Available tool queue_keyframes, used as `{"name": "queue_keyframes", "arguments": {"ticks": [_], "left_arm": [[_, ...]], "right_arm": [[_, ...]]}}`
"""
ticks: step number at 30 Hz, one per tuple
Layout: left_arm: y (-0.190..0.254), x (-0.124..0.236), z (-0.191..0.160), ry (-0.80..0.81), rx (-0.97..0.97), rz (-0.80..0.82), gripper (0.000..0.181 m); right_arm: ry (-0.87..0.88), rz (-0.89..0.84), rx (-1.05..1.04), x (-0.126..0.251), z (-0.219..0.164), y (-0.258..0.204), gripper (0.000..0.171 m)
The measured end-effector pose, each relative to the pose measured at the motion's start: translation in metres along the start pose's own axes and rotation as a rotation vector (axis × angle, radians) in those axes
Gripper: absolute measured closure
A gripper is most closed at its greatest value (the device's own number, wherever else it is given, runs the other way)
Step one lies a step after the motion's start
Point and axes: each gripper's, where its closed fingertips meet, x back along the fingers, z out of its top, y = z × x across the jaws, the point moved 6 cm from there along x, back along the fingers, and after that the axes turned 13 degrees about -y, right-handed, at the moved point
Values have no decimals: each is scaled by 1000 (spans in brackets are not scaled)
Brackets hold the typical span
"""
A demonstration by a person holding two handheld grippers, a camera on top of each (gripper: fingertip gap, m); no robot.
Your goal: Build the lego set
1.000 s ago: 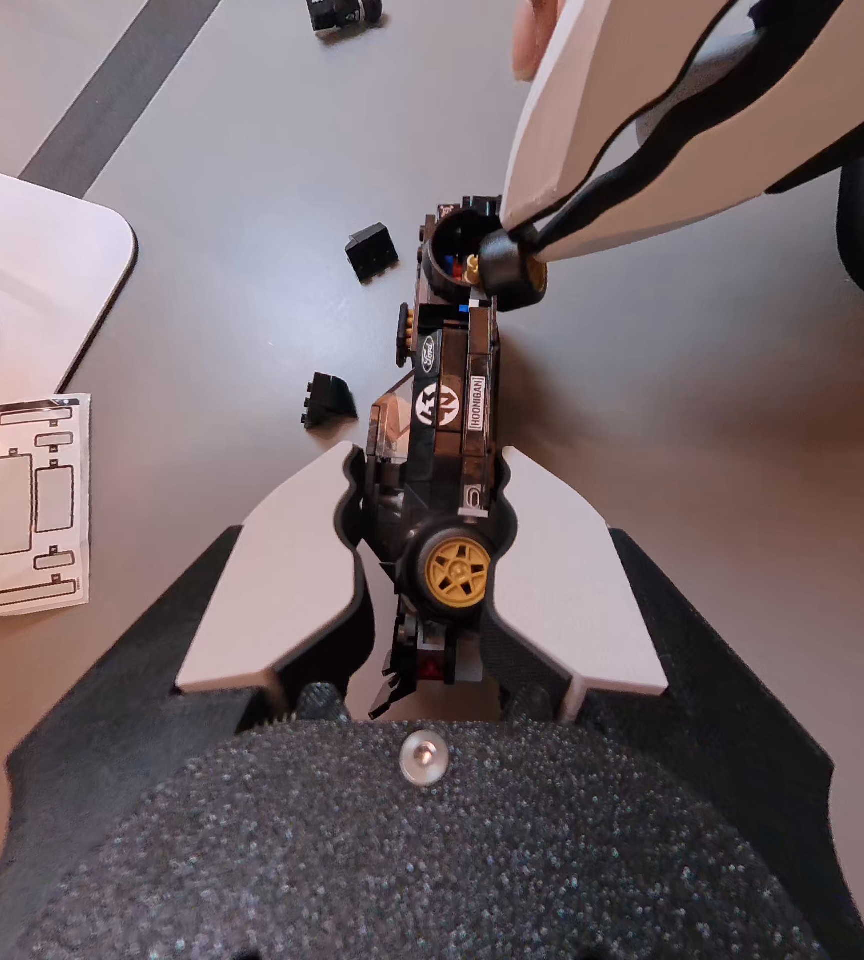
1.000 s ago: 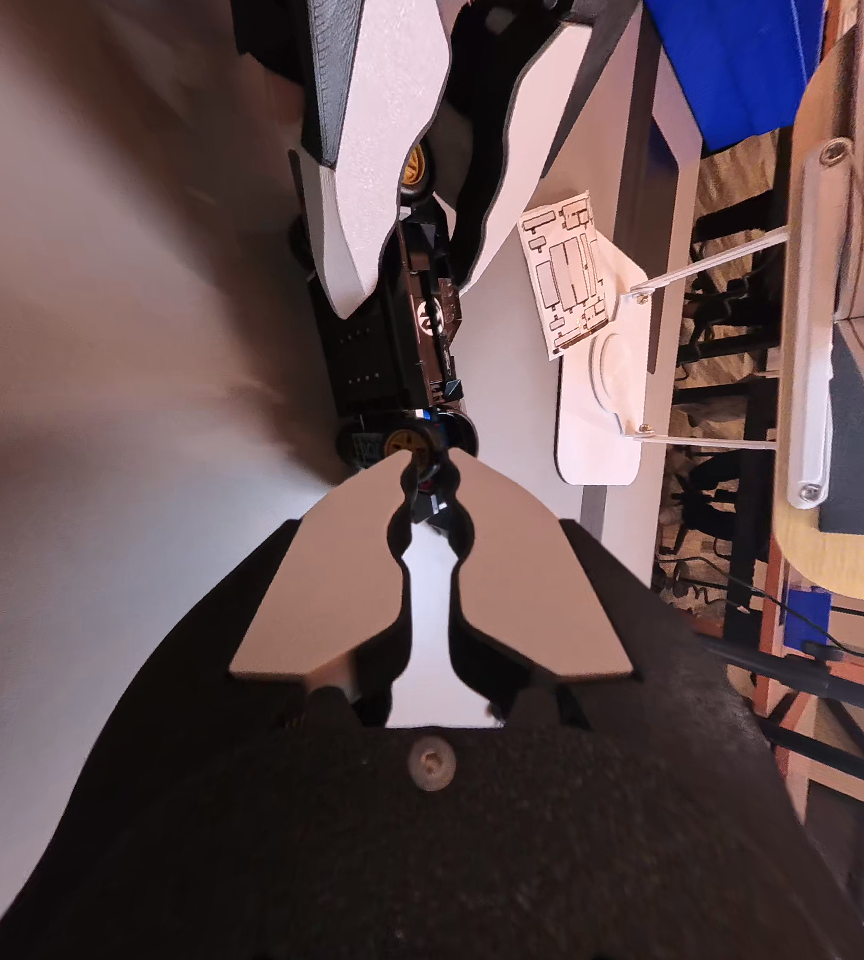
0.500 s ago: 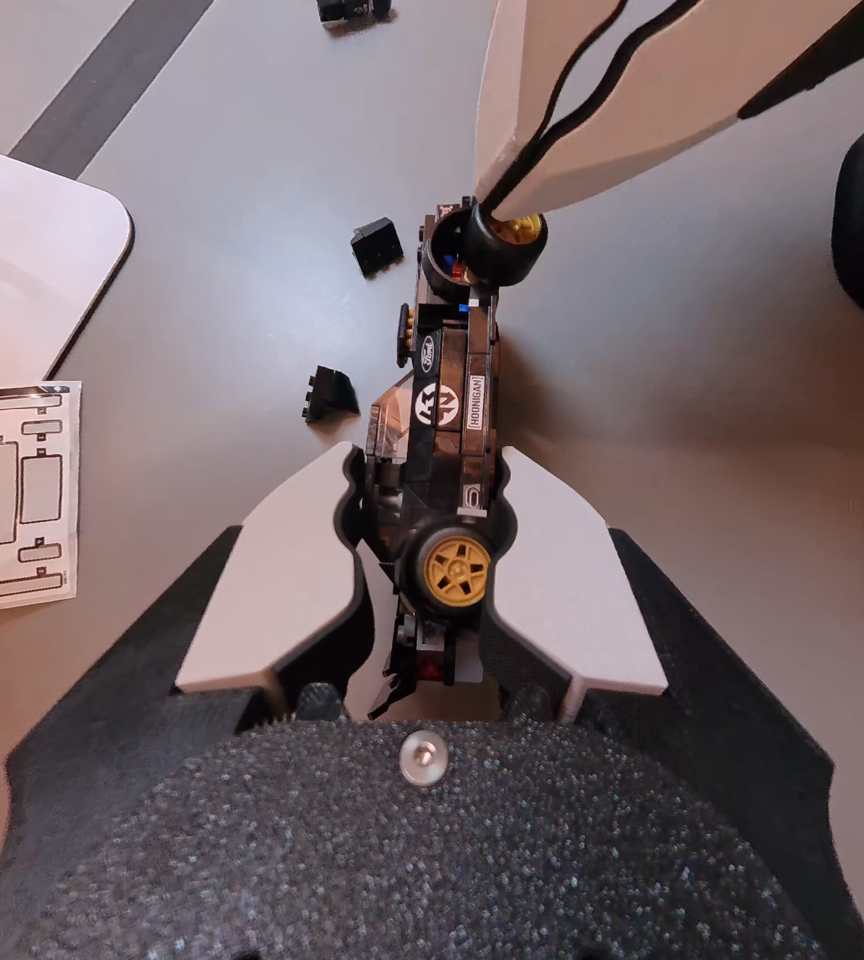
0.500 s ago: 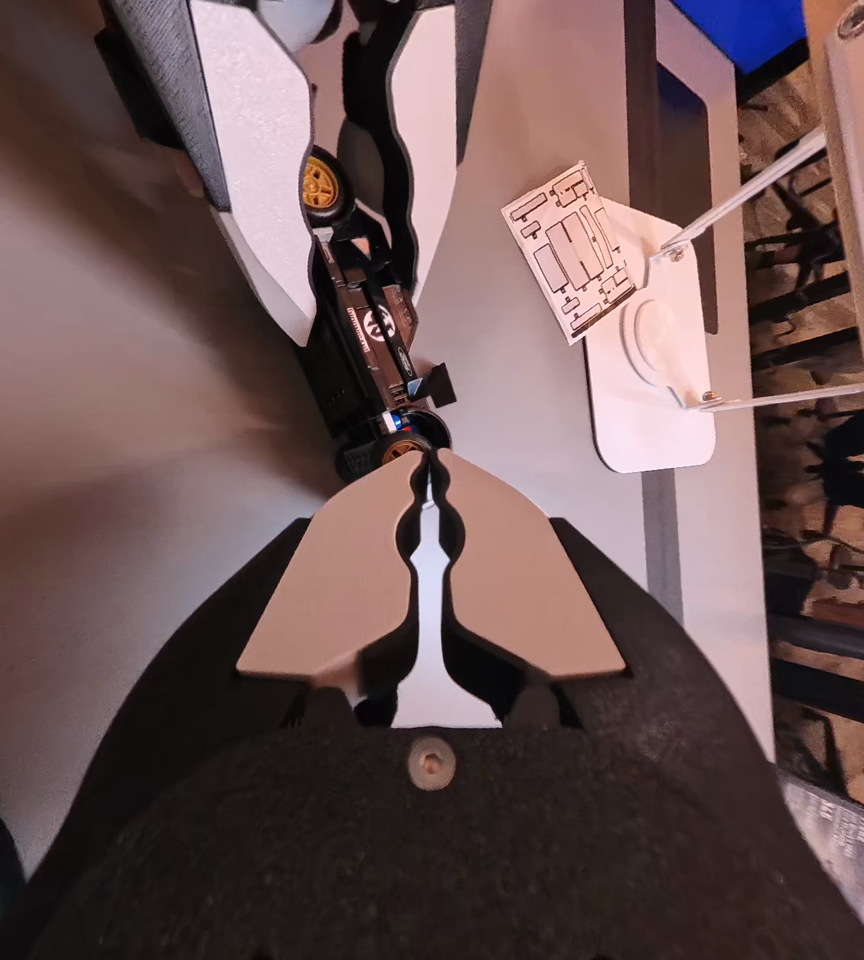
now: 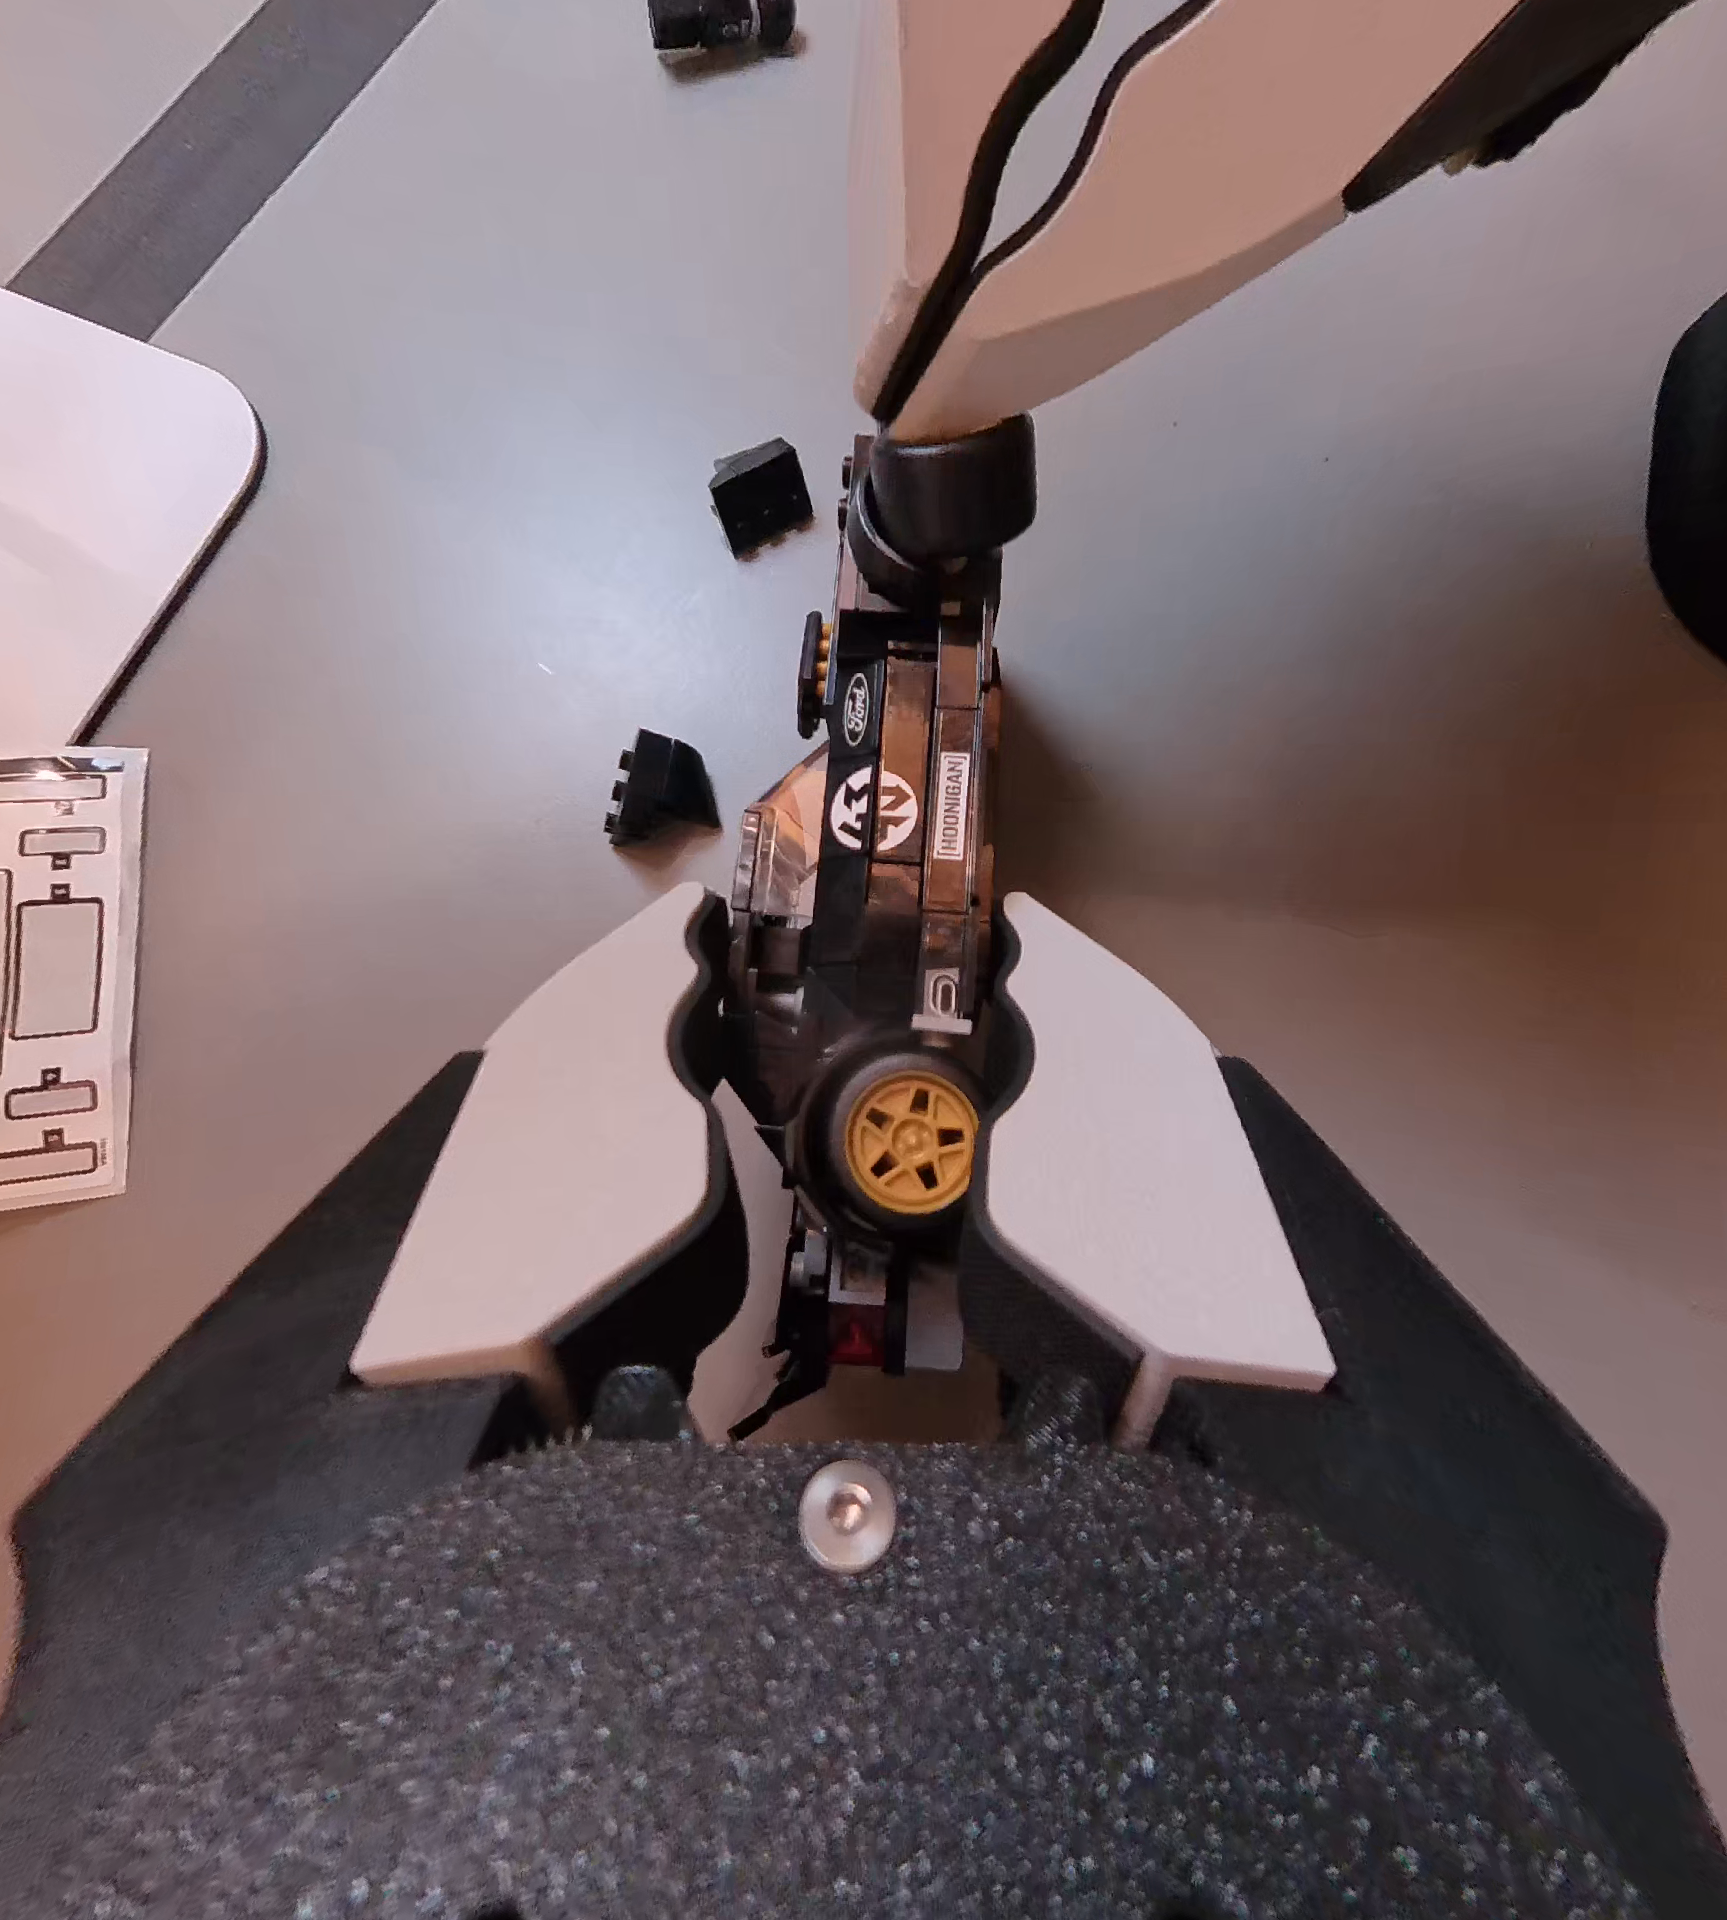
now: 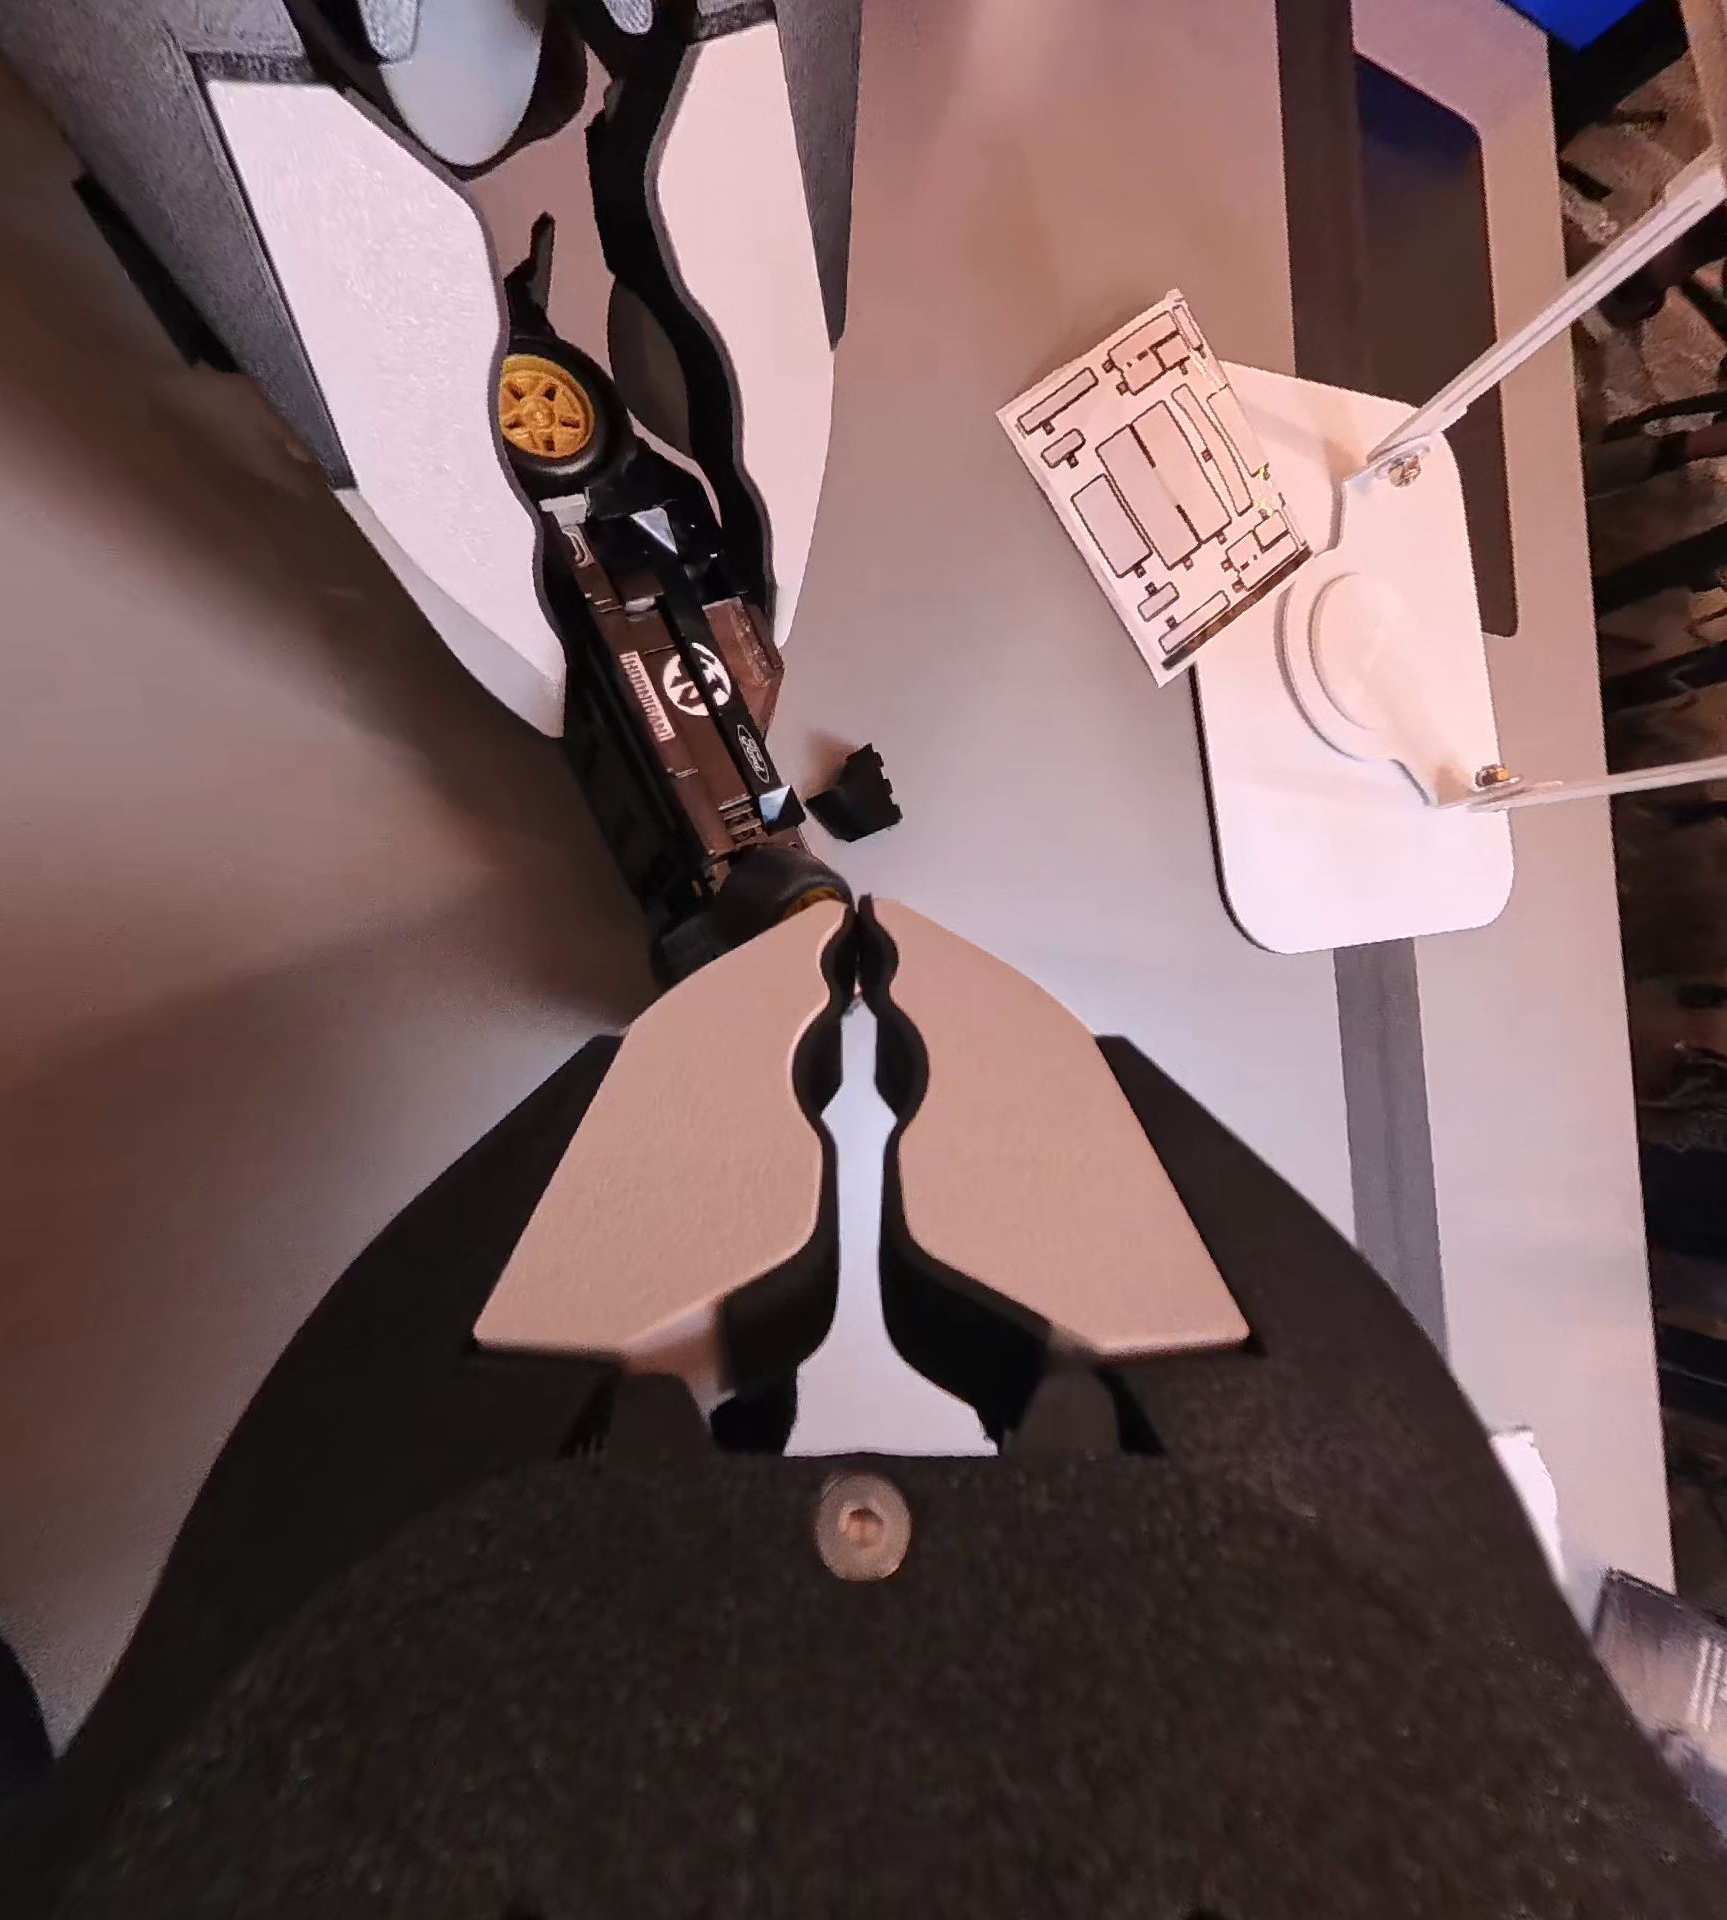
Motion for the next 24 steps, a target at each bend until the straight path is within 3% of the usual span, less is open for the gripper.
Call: {"name": "queue_keyframes", "arguments": {"ticks": [12,20,21,24], "left_arm": [[-4,-1,-1,12,61,-53,134],[-5,-1,-1,15,72,-63,134],[-5,-1,-1,15,70,-63,134],[-5,-1,0,14,63,-57,134]], "right_arm": [[-13,-83,39,1,1,-3,171],[66,27,-80,8,-4,0,171],[73,69,-93,9,-4,0,158],[80,190,-149,7,-5,0,141]]}}
